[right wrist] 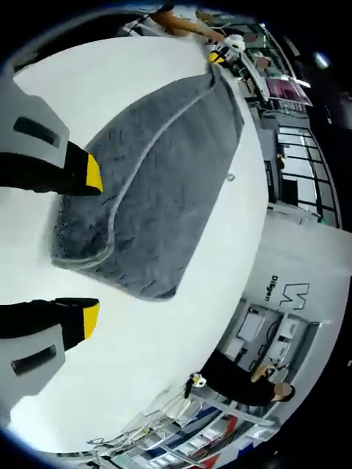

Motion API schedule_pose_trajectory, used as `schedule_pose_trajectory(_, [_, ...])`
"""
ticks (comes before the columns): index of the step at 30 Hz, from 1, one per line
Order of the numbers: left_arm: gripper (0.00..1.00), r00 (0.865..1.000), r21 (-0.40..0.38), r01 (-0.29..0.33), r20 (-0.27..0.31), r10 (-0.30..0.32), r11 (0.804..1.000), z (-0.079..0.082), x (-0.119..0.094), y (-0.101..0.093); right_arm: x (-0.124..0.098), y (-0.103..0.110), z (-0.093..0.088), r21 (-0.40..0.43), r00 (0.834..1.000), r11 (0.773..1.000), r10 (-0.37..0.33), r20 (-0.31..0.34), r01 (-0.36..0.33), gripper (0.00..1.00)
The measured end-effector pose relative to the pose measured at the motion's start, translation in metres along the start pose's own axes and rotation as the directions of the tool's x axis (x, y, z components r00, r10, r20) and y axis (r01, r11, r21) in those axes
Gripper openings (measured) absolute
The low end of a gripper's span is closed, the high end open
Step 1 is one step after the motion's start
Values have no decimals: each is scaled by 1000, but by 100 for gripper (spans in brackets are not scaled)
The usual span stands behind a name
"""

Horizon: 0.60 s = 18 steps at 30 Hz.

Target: Open the folded towel by lifting each exposed corner and separating the folded layers until the towel lies flat within the target outline without major curled edges

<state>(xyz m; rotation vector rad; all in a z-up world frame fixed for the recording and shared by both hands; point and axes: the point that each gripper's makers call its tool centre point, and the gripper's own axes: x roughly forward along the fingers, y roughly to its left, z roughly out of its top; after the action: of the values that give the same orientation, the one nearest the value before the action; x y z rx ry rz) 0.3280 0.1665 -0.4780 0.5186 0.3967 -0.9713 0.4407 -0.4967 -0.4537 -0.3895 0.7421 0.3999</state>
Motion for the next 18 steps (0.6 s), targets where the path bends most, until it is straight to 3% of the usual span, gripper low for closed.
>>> schedule_pose_trajectory(4, [3,1000,-11,-1,13,1,1000,3,0,1,9,-1,3,-2,1000,1000,4,-22,-4,39])
schedule_pose_trajectory(10, [3,1000,-10,-3,8,3,1000,2,-2,0,22,2,1,-11,997,999,34,-64,-35,33])
schedule_pose_trajectory(18, [3,1000,-8,-3,3,3,1000,1,-2,0,28,11,-4,-62,995,997,48,-90,-54,10])
